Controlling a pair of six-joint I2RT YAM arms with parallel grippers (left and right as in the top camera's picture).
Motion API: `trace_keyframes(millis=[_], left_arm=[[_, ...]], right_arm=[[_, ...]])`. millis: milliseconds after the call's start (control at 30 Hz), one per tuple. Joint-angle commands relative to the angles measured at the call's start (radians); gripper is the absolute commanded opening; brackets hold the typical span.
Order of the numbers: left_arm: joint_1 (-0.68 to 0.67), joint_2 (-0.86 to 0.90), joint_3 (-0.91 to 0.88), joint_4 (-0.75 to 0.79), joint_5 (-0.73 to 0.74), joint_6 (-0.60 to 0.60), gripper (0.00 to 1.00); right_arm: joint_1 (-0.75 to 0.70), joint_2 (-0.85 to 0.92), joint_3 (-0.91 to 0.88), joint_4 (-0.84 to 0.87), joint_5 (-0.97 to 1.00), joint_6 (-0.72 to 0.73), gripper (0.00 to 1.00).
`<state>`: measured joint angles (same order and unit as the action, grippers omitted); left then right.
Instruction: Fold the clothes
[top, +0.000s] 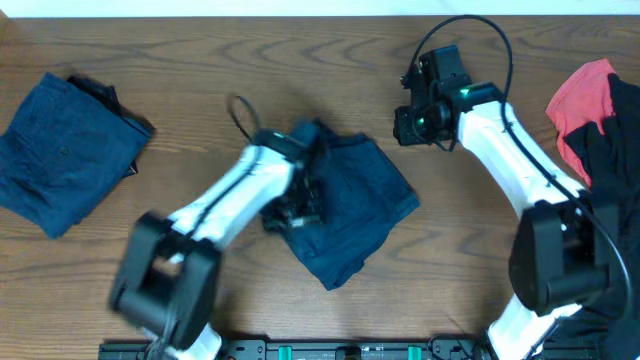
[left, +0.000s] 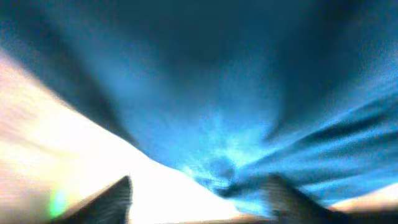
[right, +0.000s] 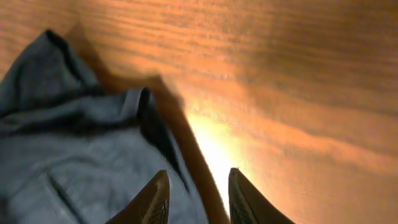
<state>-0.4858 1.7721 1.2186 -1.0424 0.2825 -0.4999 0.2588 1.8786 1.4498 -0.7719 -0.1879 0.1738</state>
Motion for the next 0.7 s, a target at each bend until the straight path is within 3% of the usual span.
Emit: trace_keyframes(millis=[0, 133, 300, 667], left_arm=[[0.089, -0.116, 0.065, 0.103, -0.204, 0.116, 0.88], [0.158, -0.124, 0.064, 0.286, -0.204, 0.348, 1.00], [0.190, -0.034, 0.065, 0.361, -0.091, 0.579, 0.98], [0.203, 0.194, 0.064, 0.403, 0.038, 0.679, 0.98]], right_arm=[[0.006, -0.090, 0.023, -0.052, -0.003, -0.016, 0.32], [0.008, -0.134, 0.023, -0.102, -0.004, -0.006, 0.35], [0.013, -0.145, 0.023, -0.158, -0.003, -0.006, 0.37], [0.017, -0.145, 0.022, -0.187, -0.003, -0.002, 0.38]])
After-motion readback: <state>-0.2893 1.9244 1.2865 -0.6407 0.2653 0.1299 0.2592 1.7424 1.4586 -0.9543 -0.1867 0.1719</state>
